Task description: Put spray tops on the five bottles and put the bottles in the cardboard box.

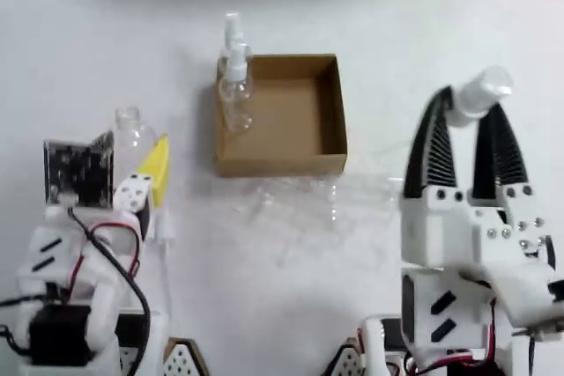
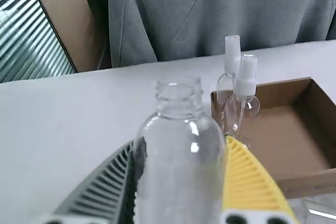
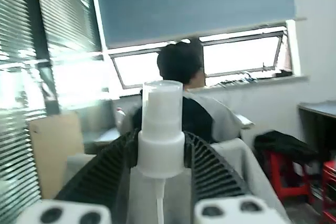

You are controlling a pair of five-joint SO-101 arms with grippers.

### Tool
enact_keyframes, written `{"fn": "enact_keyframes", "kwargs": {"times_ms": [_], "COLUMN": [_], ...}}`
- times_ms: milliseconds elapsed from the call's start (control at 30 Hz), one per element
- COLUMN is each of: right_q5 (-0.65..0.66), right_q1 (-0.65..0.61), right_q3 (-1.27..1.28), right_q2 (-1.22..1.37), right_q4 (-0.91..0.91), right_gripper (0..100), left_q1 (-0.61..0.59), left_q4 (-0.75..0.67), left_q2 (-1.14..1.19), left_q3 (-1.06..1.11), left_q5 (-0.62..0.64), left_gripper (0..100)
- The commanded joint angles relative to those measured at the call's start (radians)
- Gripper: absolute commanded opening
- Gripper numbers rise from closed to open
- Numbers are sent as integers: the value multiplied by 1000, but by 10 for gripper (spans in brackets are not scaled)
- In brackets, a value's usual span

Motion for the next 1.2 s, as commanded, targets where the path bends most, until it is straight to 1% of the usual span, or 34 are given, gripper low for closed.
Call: {"fn": "enact_keyframes", "kwargs": {"times_ms": [0, 100, 200, 433, 567, 667, 867, 933, 1033, 1167], "right_q5": [15, 107, 153, 160, 160, 160, 161, 189, 281, 293], "right_q1": [-142, -239, -332, -473, -539, -595, -645, -645, -647, -648], "right_q3": [-43, -54, -123, -408, -525, -549, -548, -546, -509, -457], "right_q2": [28, 70, 165, 427, 549, 605, 615, 616, 615, 613], "right_q4": [-166, -251, -265, -234, -151, -127, -64, -56, -50, -50], "right_gripper": [15, 15, 15, 15, 15, 15, 15, 15, 15, 15], "left_q1": [8, 13, 15, 134, 160, 177, 311, 340, 392, 418], "left_q4": [-51, -51, -51, -58, -150, -198, -301, -316, -305, -282], "left_q2": [-122, -203, -268, -335, -335, -335, -335, -335, -337, -338], "left_q3": [28, 75, 126, 212, 265, 308, 405, 413, 414, 448], "left_q5": [15, 17, 17, 17, 17, 20, 137, 137, 137, 135], "left_gripper": [20, 20, 20, 20, 20, 20, 20, 20, 20, 20]}}
